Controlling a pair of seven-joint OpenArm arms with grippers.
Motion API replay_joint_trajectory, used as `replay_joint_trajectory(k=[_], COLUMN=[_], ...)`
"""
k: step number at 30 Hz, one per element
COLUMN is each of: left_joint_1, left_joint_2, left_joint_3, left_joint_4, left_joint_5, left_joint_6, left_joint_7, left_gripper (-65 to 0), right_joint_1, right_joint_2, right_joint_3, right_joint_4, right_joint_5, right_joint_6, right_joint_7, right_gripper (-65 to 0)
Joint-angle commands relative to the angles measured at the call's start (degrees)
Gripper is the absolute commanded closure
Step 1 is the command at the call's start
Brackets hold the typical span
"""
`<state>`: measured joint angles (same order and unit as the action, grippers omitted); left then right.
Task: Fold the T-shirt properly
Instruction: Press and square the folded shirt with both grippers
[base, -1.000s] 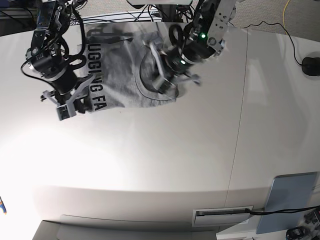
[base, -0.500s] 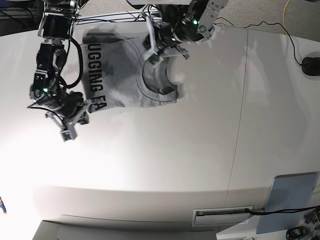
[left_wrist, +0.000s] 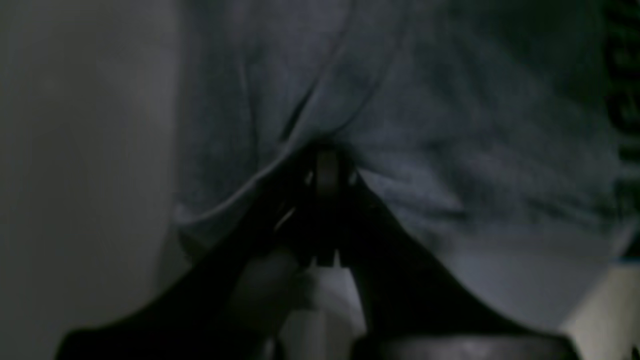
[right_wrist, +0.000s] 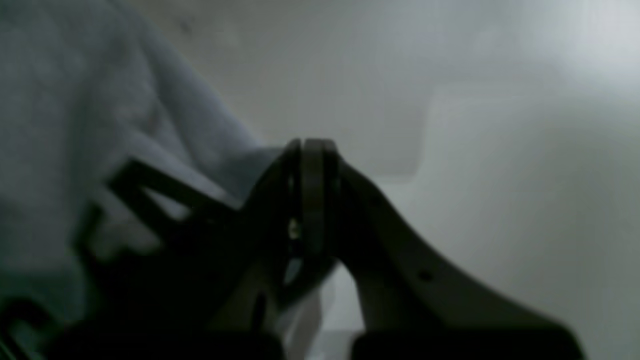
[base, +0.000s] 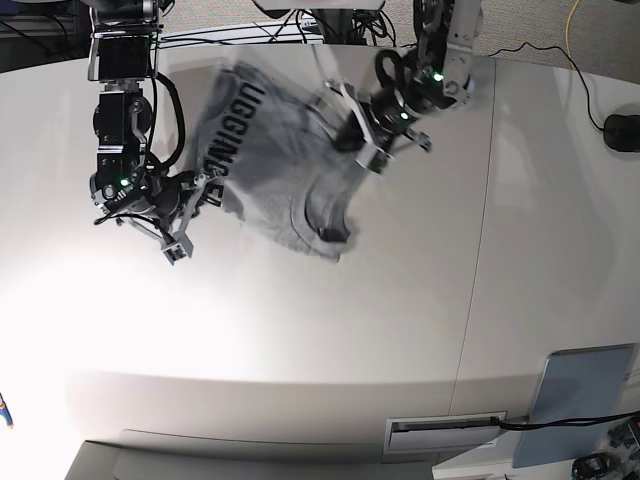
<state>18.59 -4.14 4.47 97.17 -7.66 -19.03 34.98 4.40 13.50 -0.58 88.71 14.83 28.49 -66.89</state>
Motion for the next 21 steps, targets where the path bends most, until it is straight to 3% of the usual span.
replay_joint_trajectory(k=[1,9,14,21], left_joint_1=[-0.9,-11.0,-16.6,-22.5], left_joint_2=[-0.7,-0.6,-0.7,-0.6], left_joint_3=[-1.0,-1.2,-1.2,-1.2], left_joint_4=[-1.5,-9.9,-11.2,-11.2], left_joint_5=[4.7,4.7,4.6,1.4], left_joint_6=[2.4,2.4,2.4,2.4], left_joint_7=[3.3,-2.8,-5.9,-5.9], left_gripper=[0.0,0.0,0.0,0.0], right_joint_1=[0.5,-5.4,-9.7,-13.0], right_joint_2=[0.6,0.4,0.3,0.3], right_joint_3=[0.2,0.1,0.1,0.1], right_joint_4=[0.9,1.0,3.7,9.7], right_joint_5=[1.0,8.4,11.0,14.3], right_joint_6=[0.1,0.2,0.2,0.2], right_joint_7=[0.2,0.2,4.1,5.0], right_gripper=[-0.3,-0.3,-0.2,-0.2])
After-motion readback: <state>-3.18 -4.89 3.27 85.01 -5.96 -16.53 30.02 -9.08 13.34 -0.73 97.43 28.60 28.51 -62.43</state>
